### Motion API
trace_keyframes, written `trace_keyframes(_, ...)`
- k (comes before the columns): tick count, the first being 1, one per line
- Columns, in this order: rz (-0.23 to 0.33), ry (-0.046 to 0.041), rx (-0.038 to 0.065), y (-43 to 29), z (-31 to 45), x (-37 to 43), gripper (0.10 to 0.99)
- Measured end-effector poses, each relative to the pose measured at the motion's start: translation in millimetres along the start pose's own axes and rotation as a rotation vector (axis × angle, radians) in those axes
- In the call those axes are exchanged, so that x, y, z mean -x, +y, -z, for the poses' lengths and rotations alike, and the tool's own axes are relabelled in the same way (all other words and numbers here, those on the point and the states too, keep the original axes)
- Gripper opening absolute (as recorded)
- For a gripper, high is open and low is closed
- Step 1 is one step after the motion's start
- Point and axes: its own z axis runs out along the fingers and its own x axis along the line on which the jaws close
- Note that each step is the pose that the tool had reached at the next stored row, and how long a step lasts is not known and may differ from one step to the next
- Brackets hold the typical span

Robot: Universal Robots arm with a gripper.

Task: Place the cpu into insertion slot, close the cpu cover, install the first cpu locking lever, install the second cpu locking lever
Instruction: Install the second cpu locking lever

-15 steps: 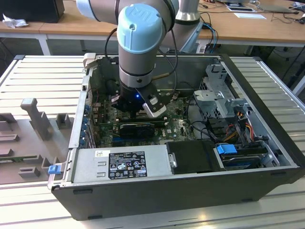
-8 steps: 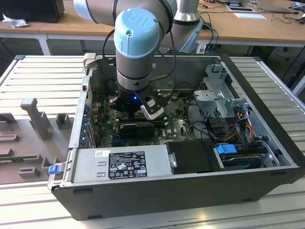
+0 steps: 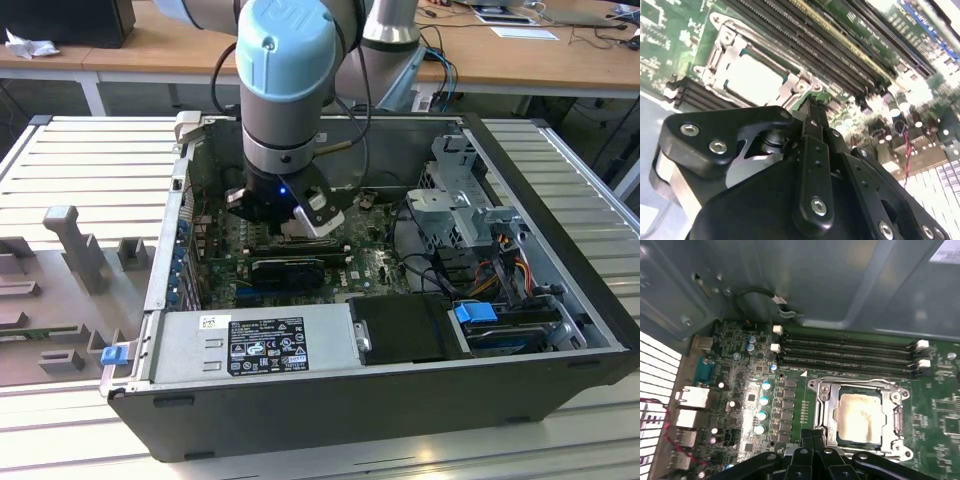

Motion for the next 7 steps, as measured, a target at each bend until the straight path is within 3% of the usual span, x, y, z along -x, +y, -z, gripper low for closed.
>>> trace_keyframes(4,0.0,0.0004,-0.003,3.3,11.1,0.0,0.106)
trace_keyframes(7,0.0,0.0002,-0.002,3.7,12.1,0.0,0.106)
